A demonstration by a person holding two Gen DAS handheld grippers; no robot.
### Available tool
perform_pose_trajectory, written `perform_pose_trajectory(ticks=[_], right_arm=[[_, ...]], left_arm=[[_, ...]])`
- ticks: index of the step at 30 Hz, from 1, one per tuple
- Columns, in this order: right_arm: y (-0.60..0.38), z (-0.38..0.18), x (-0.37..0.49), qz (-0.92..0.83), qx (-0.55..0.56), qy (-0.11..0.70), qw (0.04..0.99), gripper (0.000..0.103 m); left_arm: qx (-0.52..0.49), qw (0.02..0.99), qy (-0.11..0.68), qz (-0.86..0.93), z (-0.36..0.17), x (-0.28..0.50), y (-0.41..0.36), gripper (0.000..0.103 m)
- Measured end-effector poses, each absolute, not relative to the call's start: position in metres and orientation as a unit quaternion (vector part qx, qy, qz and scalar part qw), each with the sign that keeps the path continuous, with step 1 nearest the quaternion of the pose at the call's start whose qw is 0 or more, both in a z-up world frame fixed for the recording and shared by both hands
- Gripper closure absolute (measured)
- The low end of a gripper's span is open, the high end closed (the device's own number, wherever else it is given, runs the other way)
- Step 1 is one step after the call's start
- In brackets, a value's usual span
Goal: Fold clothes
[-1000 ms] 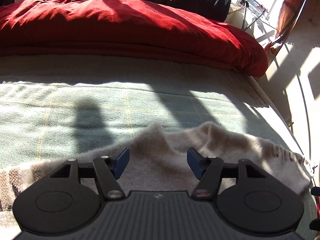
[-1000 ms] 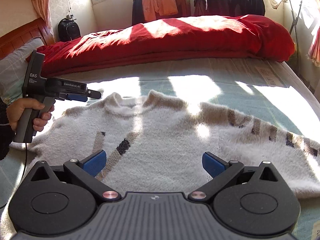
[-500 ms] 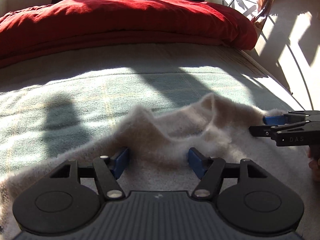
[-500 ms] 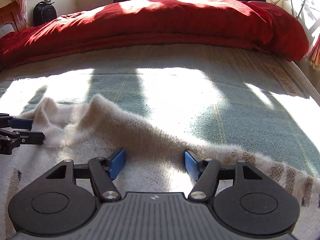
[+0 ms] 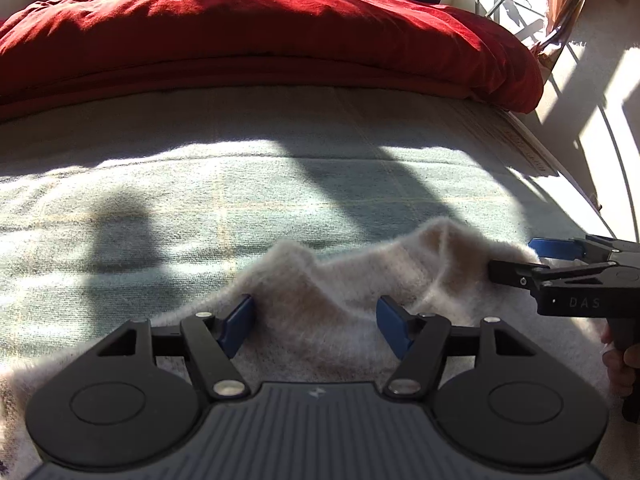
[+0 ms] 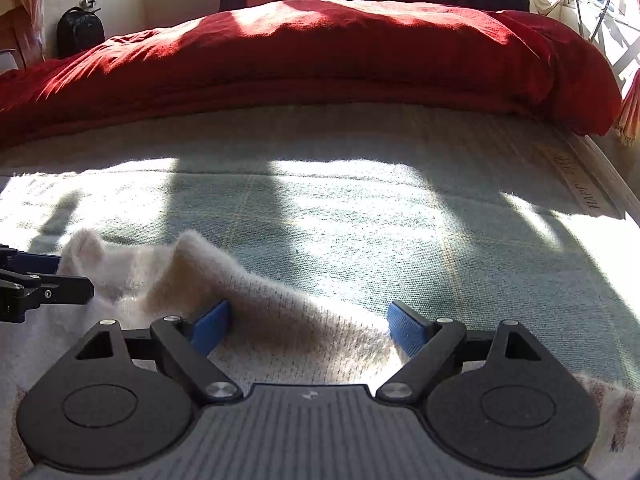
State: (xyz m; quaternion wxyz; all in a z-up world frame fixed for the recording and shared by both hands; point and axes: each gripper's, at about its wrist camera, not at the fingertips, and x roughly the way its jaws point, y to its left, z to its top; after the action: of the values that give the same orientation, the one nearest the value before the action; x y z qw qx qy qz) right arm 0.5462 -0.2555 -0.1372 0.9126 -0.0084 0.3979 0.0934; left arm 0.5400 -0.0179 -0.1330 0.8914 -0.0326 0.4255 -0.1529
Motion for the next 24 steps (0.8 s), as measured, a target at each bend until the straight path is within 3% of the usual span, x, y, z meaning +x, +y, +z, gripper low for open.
perform_pose_trajectory(ticks=[11,17,21,24], right_arm=[[-0.271,-0.077,0.487,0.106,0.048,0.406,0.906,0.014],[-0.281,-0.107,0.451,0.125,0.051,0.442,0.887,0.014],[-0.282,-0.138,0.461,0.111,0.052,0.45,0.885,0.013],[-0.283,-0.144,0.475,0.107,0.064,0.443,0.888,0.007]], left_arm=[[-0.007,0.884,0.438,-0.16,-0.092,0.479,0.003,0.036],[0.032,0.874,0.454,-0.168,-0.109,0.428,0.017,0.034],[0.052,0.875,0.458,-0.15,-0.133,0.429,0.024,0.031],[0.036,0.88,0.453,-0.14,-0.139,0.444,0.035,0.03]])
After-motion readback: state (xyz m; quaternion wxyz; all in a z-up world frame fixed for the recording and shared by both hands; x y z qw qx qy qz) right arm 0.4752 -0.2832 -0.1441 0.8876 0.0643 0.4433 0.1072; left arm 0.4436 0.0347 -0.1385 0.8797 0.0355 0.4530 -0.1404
